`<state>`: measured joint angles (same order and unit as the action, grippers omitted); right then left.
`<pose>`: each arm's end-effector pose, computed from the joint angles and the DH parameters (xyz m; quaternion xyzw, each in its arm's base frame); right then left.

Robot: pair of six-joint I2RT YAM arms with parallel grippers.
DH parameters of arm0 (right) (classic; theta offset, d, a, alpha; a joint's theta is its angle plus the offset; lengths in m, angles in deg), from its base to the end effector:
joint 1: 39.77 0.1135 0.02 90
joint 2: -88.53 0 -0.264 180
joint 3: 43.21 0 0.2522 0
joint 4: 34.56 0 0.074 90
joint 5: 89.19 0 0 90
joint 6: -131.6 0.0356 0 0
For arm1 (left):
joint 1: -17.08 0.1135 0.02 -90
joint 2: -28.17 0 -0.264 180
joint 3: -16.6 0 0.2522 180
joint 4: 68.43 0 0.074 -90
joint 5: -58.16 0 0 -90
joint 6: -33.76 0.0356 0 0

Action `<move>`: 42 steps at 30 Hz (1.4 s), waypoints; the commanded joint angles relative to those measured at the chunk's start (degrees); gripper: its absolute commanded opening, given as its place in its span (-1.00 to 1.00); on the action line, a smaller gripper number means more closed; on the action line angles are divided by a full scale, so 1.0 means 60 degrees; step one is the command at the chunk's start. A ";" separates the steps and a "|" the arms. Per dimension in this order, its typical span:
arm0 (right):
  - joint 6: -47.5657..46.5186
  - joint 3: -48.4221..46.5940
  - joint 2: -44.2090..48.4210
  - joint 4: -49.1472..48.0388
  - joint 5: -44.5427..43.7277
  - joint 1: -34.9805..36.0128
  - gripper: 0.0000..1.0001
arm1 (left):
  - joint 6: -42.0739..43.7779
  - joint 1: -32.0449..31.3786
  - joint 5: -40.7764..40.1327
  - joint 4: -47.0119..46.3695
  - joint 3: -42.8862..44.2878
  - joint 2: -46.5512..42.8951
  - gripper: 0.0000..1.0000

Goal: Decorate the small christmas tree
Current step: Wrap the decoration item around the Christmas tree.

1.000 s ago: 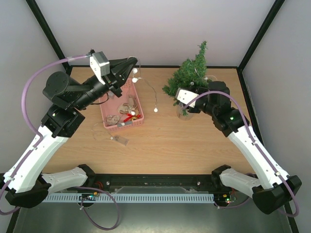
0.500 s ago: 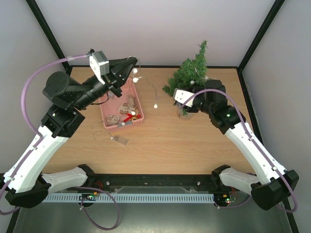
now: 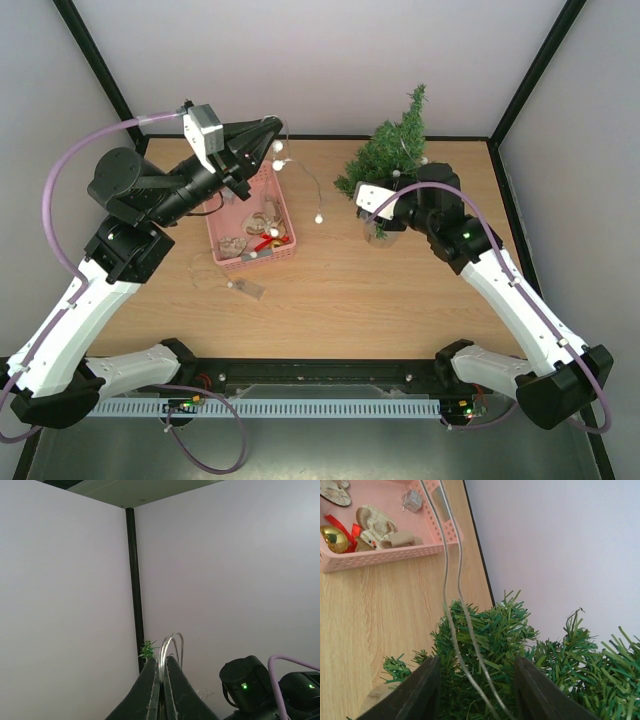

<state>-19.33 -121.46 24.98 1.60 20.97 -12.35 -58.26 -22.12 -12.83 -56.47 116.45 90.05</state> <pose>0.2130 0.1243 0.3746 -0.6377 0.5149 -0.0213 0.5726 0.1408 -0.1298 0.5487 0.2993 0.4507 -0.3763 0.7521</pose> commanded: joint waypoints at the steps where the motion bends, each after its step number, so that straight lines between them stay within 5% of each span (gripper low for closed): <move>1: -0.0030 -0.0294 -0.0045 -0.0184 -0.0472 0.0059 -0.27 | -0.0256 0.0015 0.0102 -0.0388 0.0184 -0.0203 -0.95; 8: 0.0004 -0.0076 0.0247 -0.0592 -0.0906 0.0059 -0.62 | -0.0460 0.0015 0.0214 -0.0549 0.0184 -0.0295 -0.95; 17: 0.0117 -0.0253 0.0440 -0.0077 0.0290 0.0059 -0.17 | -0.0808 0.0008 0.0375 -0.0977 0.0257 -0.0320 -0.95; 30: 0.0179 -0.0362 -0.0021 -0.0301 0.0580 0.0248 -0.07 | -0.1456 0.0015 0.0631 -0.1568 0.0315 -0.0253 -0.95; 35: 0.0220 -0.0262 -0.0065 -0.0509 0.0271 0.0308 -0.29 | -0.1588 0.0018 0.0698 -0.1618 0.0295 -0.0196 -0.95; 40: 0.0792 -0.0186 0.0275 -0.1153 -0.0581 0.0308 -0.91 | -0.1555 0.0015 0.0618 -0.1552 0.0279 -0.0221 -0.95; 42: 0.1406 -0.0098 0.0650 -0.1638 -0.1080 0.0308 -0.97 | -0.1455 0.0015 0.0461 -0.1415 0.0248 -0.0236 -0.95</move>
<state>-16.64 -121.96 25.05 -1.72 20.47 -10.79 -67.17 -22.12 -9.40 -63.27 116.58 88.85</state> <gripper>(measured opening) 0.035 0.027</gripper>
